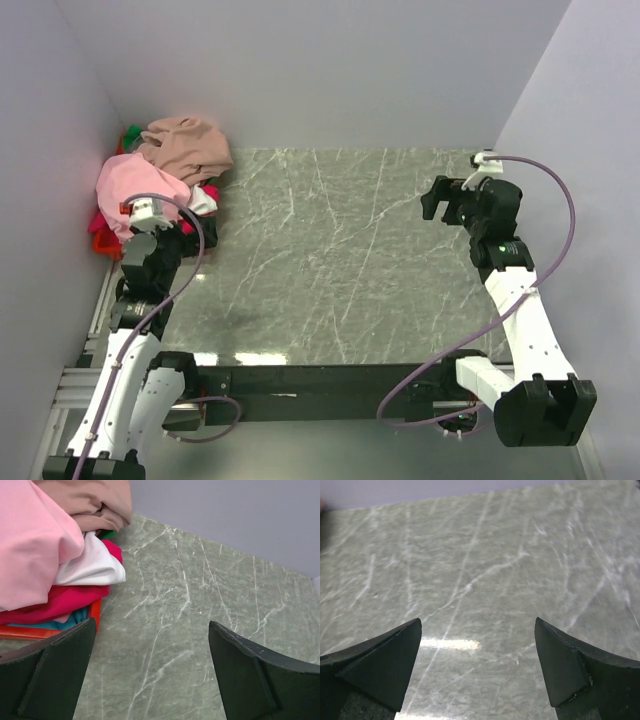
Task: Fold and stack the t-shirts
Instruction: Grab the tshirt from the pile
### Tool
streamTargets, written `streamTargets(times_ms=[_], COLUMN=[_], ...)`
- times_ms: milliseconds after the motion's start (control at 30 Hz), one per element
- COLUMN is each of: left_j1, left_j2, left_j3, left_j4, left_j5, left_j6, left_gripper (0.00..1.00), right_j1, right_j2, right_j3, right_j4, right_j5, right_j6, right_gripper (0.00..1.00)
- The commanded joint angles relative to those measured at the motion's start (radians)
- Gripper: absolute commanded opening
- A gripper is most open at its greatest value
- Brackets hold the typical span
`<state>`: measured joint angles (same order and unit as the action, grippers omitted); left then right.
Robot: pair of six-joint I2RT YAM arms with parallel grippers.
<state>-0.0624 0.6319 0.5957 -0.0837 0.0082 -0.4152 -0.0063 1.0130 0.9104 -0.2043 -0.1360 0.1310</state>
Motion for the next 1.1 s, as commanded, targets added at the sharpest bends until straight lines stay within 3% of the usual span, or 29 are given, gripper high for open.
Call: streamTargets(times_ms=[0,33,100,233,367,433,700,900,933,1067], left_j1=[0.003,0.015,0.042,0.264,0.406,0.424,0.423,0.362,0.357,0.346], left_j2=[0.032,0.046,0.087,0.129,0.289,0.359,0.643,0.813,0.845,0.899], left_j3=[0.068,0.088,0.110,0.107,0.173,0.252,0.548,0.708,0.722,0.765], left_j4=[-0.019,-0.037,-0.097,-0.122,-0.154,-0.217,-0.384,-0.495,-0.499,-0.510], left_j5=[-0.056,-0.054,-0.025,0.149,0.283,0.238,-0.005,-0.126,-0.132,-0.096], left_j6=[-0.121,-0.146,-0.207,-0.284,-0.361,-0.381,-0.404,-0.387,-0.379,-0.349], left_gripper=[0.99,0.99,0.97,0.96,0.90,0.85,0.81,0.75,0.72,0.38], right_j1=[0.026,0.031,0.035,0.034,0.035,0.035,0.037,0.043,0.046,0.051], right_j2=[0.001,0.006,0.009,0.001,-0.016,-0.031,-0.042,-0.011,-0.008,0.002], right_j3=[0.084,0.084,0.071,0.053,0.053,0.048,0.030,0.038,0.042,0.048], right_j4=[-0.021,-0.039,-0.096,-0.161,-0.201,-0.208,-0.213,-0.237,-0.242,-0.254], right_j5=[-0.215,-0.373,-0.480,-0.566,-0.632,-0.633,-0.669,-0.671,-0.668,-0.663], right_j6=[-0.158,-0.221,-0.341,-0.407,-0.450,-0.472,-0.472,-0.498,-0.499,-0.507], right_gripper=[1.00,1.00,1.00,1.00,1.00,1.00,1.00,1.00,1.00,0.99])
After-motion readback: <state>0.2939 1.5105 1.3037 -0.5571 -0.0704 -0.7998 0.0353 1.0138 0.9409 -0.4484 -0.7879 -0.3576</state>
